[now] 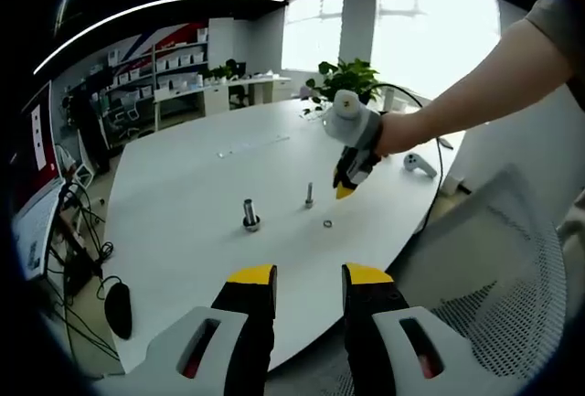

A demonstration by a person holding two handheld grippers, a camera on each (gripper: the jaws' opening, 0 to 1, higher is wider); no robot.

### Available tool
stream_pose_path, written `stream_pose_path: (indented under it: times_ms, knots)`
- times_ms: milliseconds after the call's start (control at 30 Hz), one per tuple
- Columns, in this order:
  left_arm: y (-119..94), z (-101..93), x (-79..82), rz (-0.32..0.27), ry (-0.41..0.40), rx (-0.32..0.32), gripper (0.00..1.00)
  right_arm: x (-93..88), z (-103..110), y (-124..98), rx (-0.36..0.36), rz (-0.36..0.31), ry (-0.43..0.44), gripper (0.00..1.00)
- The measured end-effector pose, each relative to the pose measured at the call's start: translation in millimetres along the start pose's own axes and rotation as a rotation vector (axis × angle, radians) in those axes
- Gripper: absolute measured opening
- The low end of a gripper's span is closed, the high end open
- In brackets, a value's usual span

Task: Place the washer onto the threaded stud by aligning its center hole with the stud, sliding it down to the base, and recovering from edge contact or off-axis alignment until the washer reaches the visible bottom stop.

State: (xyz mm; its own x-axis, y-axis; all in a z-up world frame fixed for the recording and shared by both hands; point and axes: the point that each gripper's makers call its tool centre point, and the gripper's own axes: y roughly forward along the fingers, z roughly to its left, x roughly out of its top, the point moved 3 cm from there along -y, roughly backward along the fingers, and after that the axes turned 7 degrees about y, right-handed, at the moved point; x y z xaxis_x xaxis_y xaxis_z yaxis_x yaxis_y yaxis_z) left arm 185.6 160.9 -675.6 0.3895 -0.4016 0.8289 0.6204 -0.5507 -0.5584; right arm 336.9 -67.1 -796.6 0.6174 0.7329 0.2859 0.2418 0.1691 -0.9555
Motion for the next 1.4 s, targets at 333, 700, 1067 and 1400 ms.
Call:
stream_pose_path:
  times_ms: [333,700,1067,1400]
  knots:
    - [0.4,0.4,-0.1,0.004,-0.003,-0.005,0.26,0.2,1.1,1.1,0.008,0.0,-0.011,0.21]
    - [0.4,0.3,-0.5,0.002,-0.009,-0.01,0.26,7.6,8.5,7.8,0.029,-0.009,-0.015,0.22]
    - [0.7,0.7,-1.5,0.006,-0.011,-0.007,0.26,10.4,18.4,20.2,0.05,0.009,-0.036,0.23]
    - [1.3,1.6,-2.8,0.012,-0.02,-0.007,0.26,17.5,22.1,26.4,0.068,0.002,-0.028,0.24]
